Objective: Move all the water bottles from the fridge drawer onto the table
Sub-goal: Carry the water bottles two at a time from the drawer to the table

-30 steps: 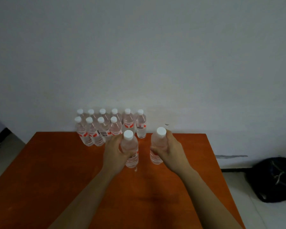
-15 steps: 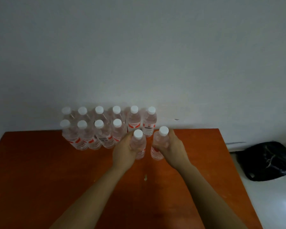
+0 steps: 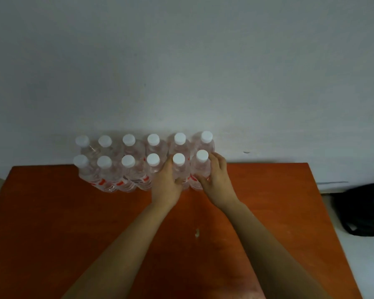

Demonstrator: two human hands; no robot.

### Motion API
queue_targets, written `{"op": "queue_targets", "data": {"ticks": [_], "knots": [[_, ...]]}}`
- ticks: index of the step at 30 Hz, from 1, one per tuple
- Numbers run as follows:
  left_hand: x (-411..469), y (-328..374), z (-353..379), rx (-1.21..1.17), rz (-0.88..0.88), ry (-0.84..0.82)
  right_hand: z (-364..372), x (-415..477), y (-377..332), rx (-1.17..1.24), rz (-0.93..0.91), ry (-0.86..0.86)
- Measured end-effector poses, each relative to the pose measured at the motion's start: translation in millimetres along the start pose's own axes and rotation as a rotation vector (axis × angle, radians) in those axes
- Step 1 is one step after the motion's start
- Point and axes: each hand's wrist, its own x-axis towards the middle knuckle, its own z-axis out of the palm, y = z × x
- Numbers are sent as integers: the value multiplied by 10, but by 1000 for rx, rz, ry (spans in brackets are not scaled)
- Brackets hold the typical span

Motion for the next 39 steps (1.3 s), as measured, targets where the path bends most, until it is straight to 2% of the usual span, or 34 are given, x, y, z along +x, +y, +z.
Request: {"op": "queue_targets", "data": {"ticks": [7,13,15,19,23,30,35,39], "knots": [[-1,54,-92,14,-4,-103,-1,12,22,-38,-34,-20],[-170,138,-336,57,119,-63,-179,-113,-174,-63,1,-21],[-241,194,-464,150,170,-30,-276,-197,-286,-111,10,52],[-401,357,-710,341,320,57,-518,-433,-473,-311,-54,308],[-535,521,-820,506,359,120,-783,-793,-535,-525,-62,485],[-957,1267,-534,633,526,58,-1488,-1979,-434,-712,157,671],[-1700,2194,-194,534,746,75,-2149,-3186,-397,-785,379,813],[-2761,2838,113,409,987,21,-2554,-4582,-363,-813,493,997]]}}
